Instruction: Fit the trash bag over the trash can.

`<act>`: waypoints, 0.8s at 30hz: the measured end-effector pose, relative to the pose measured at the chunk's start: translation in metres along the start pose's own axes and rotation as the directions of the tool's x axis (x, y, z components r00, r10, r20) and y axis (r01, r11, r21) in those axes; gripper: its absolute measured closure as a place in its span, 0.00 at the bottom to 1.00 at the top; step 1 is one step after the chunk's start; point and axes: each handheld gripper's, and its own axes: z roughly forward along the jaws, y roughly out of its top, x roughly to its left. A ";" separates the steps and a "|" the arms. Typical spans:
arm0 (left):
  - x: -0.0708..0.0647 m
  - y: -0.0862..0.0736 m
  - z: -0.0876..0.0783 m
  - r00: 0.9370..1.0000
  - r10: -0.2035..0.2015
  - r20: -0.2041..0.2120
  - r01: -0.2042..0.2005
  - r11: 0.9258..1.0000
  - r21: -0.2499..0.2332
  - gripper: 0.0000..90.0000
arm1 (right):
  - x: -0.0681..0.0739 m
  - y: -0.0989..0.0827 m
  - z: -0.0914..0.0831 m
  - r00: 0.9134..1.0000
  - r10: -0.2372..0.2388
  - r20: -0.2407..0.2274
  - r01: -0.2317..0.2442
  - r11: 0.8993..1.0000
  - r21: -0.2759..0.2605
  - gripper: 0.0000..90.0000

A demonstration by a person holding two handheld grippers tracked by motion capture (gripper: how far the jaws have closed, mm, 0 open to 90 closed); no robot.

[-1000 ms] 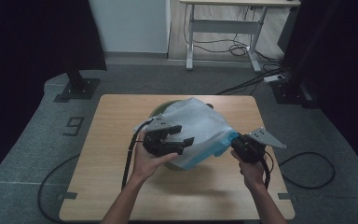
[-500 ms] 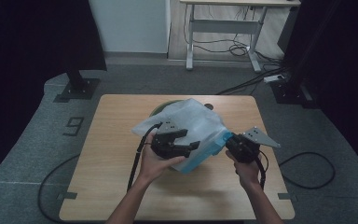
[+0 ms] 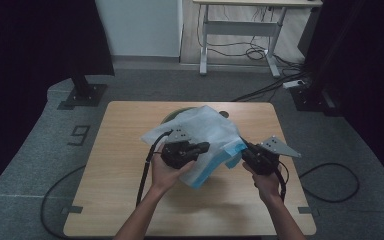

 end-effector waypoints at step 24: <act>0.014 0.005 -0.007 0.999 -0.033 0.016 0.033 0.999 -0.033 1.00 | -0.010 -0.024 -0.035 1.000 -0.023 -0.009 0.023 1.000 0.016 0.65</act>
